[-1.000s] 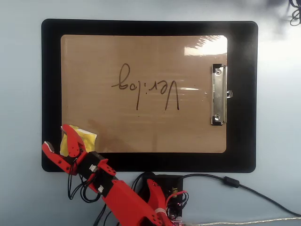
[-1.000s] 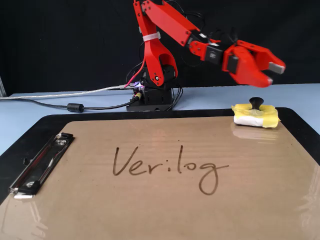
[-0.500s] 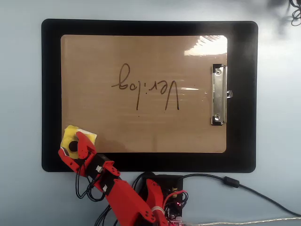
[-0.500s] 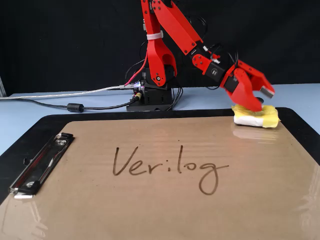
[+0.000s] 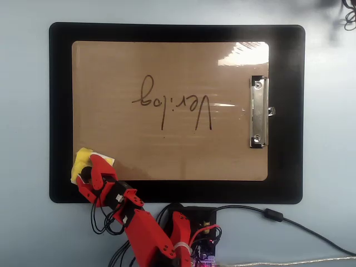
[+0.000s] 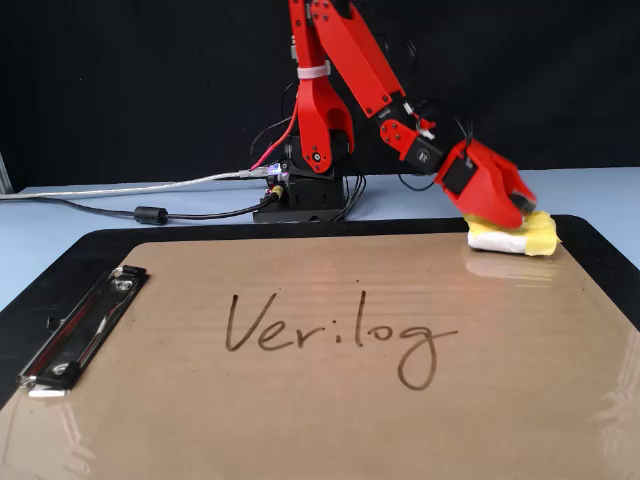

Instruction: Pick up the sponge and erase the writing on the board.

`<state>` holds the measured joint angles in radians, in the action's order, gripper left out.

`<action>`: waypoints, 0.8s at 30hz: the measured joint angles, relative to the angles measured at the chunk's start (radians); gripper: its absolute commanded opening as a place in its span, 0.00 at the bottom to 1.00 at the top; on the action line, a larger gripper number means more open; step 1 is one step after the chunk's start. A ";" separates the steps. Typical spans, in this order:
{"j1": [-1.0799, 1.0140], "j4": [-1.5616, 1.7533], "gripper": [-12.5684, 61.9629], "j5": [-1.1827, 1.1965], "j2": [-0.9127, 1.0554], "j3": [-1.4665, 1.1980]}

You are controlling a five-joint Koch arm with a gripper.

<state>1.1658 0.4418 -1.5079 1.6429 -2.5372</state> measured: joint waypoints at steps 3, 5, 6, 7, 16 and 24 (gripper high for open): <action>0.003 0.026 0.60 0.020 -0.038 0.005; 0.003 0.037 0.60 0.023 -0.041 0.006; 0.003 0.037 0.60 0.023 -0.041 0.006; 0.003 0.037 0.60 0.023 -0.041 0.006; -0.006 0.044 0.42 0.075 -0.041 -0.009; -0.075 0.051 0.11 0.150 -0.020 -0.031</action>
<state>1.0907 0.4924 -1.3576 1.6230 -2.5679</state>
